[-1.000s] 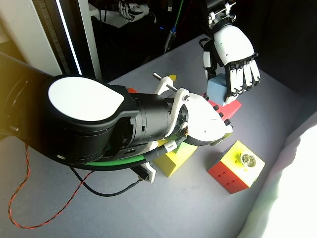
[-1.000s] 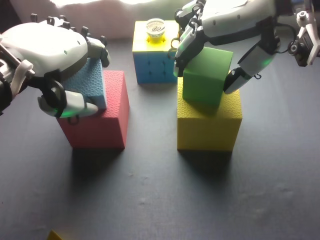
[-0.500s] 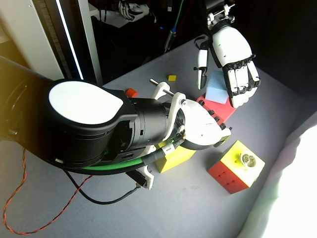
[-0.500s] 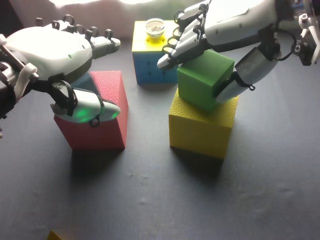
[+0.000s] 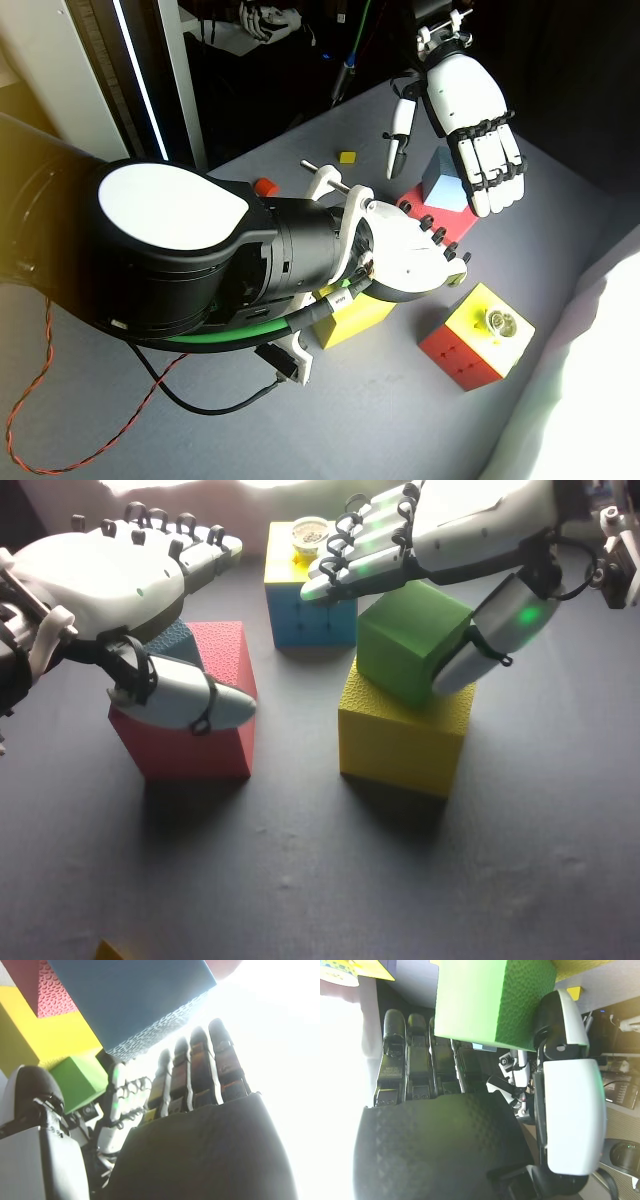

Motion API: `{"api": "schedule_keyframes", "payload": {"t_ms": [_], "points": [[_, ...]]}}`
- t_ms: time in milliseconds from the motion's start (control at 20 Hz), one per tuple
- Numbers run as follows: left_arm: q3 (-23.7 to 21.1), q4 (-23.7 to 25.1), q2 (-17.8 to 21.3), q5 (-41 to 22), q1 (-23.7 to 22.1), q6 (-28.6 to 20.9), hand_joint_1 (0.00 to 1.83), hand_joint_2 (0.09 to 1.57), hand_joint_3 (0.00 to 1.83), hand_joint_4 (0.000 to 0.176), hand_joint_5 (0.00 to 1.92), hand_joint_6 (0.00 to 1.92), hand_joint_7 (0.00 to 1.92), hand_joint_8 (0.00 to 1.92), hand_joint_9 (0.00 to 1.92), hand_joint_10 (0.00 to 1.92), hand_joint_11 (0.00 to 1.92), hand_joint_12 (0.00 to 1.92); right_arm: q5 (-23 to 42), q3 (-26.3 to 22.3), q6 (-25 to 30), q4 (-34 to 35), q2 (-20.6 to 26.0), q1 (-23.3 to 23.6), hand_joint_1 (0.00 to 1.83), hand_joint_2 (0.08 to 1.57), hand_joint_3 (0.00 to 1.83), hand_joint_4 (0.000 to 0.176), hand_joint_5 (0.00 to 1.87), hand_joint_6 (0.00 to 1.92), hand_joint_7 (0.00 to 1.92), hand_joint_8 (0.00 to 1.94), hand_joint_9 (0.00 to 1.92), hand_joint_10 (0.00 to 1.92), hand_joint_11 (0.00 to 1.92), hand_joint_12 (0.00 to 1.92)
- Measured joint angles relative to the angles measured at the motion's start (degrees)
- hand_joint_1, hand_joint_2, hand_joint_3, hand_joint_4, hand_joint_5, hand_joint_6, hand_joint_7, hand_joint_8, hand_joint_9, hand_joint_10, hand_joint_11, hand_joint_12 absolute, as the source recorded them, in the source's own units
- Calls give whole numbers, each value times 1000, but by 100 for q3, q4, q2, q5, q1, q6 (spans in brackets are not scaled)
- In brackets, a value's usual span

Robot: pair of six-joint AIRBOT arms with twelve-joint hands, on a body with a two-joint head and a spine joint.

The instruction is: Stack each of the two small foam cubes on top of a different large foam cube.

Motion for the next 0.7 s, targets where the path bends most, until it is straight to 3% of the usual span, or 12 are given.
{"api": "schedule_keyframes", "payload": {"t_ms": [150,350,600,650,700], "points": [[-72,11,2,74,-52,28,312,940,0,0,0,0,0,0,0,0,0,48,22,0,0,-22,33,4,473,947,0,0,0,0,0,0,0,0,0,6],[-212,186,61,382,-59,-72,306,921,0,0,0,0,0,0,0,0,0,1,166,0,46,-39,107,192,358,893,0,0,0,0,0,0,0,0,0,0],[-262,1220,199,887,-57,-946,260,917,0,0,0,0,0,0,0,0,0,0,404,-13,131,15,341,361,380,871,0,0,0,0,0,0,0,0,0,0],[-289,1639,212,1014,-57,-1285,255,919,0,0,0,0,0,0,0,0,0,0,404,-101,122,90,507,361,446,858,0,0,0,0,0,0,0,0,0,0],[-291,2013,219,1088,-37,-1637,250,921,0,0,0,0,0,0,0,0,0,0,391,-225,20,184,660,376,389,884,0,0,0,0,0,0,0,0,0,0]]}}
